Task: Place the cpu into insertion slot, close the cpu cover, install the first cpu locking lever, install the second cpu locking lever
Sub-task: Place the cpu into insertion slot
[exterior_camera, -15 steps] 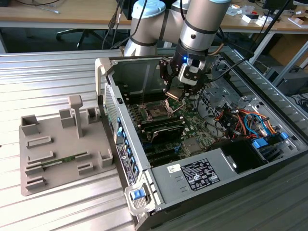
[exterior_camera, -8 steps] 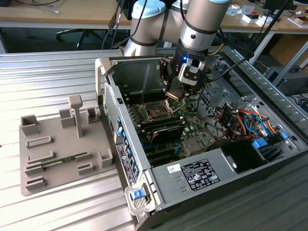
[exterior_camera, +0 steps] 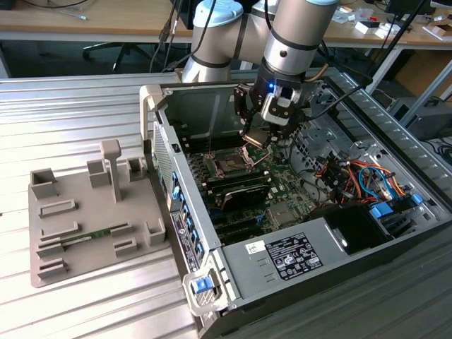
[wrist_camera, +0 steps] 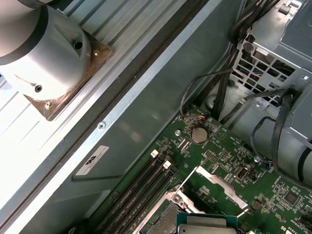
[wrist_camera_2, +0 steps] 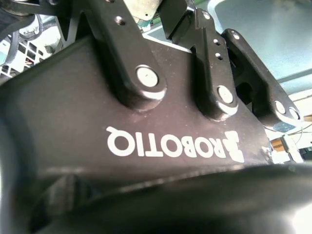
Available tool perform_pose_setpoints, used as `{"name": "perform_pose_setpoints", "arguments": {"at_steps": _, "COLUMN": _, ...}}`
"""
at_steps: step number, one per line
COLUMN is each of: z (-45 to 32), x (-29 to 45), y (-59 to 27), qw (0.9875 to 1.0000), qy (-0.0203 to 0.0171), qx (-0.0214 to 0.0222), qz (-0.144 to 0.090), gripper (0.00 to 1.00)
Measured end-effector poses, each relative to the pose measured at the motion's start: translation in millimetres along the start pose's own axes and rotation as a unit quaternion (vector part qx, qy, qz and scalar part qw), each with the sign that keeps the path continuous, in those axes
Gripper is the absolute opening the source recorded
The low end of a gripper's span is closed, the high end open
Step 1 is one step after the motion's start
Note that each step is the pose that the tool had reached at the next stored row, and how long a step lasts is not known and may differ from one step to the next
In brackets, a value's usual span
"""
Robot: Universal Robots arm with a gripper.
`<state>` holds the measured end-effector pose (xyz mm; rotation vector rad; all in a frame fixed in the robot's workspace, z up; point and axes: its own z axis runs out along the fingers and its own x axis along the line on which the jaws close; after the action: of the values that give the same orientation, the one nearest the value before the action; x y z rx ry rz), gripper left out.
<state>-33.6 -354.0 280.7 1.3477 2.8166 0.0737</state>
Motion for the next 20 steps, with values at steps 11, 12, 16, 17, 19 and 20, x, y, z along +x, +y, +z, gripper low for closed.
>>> {"name": "perform_pose_setpoints", "arguments": {"at_steps": 11, "z": 0.2, "x": 0.0, "y": 0.0, "qw": 1.0000, "qy": -0.0001, "qx": 0.0000, "qz": 0.003, "gripper": 0.55}}
{"name": "perform_pose_setpoints", "arguments": {"at_steps": 12, "z": 0.3, "x": 0.0, "y": 0.0, "qw": 1.0000, "qy": -0.0001, "qx": 0.0000, "qz": 0.003, "gripper": 0.55}}
{"name": "perform_pose_setpoints", "arguments": {"at_steps": 16, "z": 0.4, "x": 0.0, "y": 0.0, "qw": 1.0000, "qy": -0.0002, "qx": 0.0000, "qz": 0.004, "gripper": 0.55}}
{"name": "perform_pose_setpoints", "arguments": {"at_steps": 17, "z": 0.4, "x": 0.0, "y": 0.0, "qw": 1.0000, "qy": -0.0002, "qx": 0.0000, "qz": 0.004, "gripper": 0.55}}
{"name": "perform_pose_setpoints", "arguments": {"at_steps": 19, "z": 0.4, "x": 0.0, "y": 0.0, "qw": 1.0000, "qy": -0.0002, "qx": 0.0000, "qz": 0.005, "gripper": 0.55}}
{"name": "perform_pose_setpoints", "arguments": {"at_steps": 20, "z": 0.4, "x": 0.0, "y": 0.0, "qw": 1.0000, "qy": -0.0002, "qx": 0.0000, "qz": 0.005, "gripper": 0.55}}
